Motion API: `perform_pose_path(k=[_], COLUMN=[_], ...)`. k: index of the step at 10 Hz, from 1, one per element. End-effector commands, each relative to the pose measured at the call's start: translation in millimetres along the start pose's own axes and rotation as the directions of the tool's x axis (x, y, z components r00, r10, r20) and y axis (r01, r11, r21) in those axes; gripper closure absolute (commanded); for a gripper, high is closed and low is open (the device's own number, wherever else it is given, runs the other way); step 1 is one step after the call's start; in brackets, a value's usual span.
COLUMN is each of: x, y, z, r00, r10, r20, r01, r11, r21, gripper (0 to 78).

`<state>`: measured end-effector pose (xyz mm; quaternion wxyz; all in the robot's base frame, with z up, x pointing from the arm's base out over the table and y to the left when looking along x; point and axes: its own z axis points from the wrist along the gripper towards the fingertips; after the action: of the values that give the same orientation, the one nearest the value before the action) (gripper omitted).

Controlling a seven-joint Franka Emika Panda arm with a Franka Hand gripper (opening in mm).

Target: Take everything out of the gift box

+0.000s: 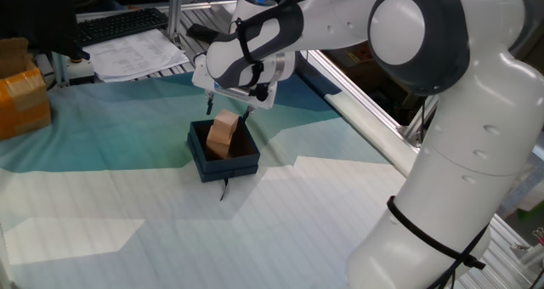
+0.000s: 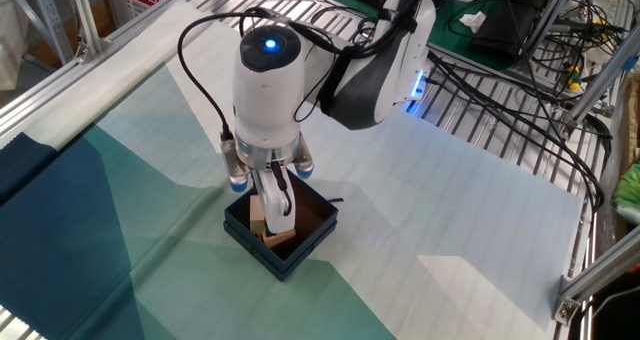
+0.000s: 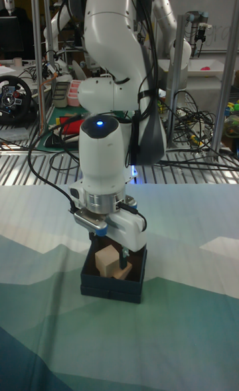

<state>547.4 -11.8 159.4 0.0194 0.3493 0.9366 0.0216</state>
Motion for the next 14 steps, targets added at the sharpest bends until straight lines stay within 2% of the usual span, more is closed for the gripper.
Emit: perform_pose_path(k=[1, 11, 12, 14], x=[-0.5, -0.1, -0.1, -0.1], y=[0.5, 0.8, 0.8, 0.8], z=[2.5, 5.5, 5.5, 5.5], r00=[1.0, 1.0, 1.0, 1.0], r10=[0.001, 0.008, 0.008, 0.008], r20=[0.004, 0.022, 0.022, 0.022], r01=[-0.001, -0.008, -0.008, -0.008], r11=[1.0, 1.0, 1.0, 1.0], r21=[-0.004, 0.004, 0.004, 0.004], gripper=[0.1, 0.1, 76.2, 76.2])
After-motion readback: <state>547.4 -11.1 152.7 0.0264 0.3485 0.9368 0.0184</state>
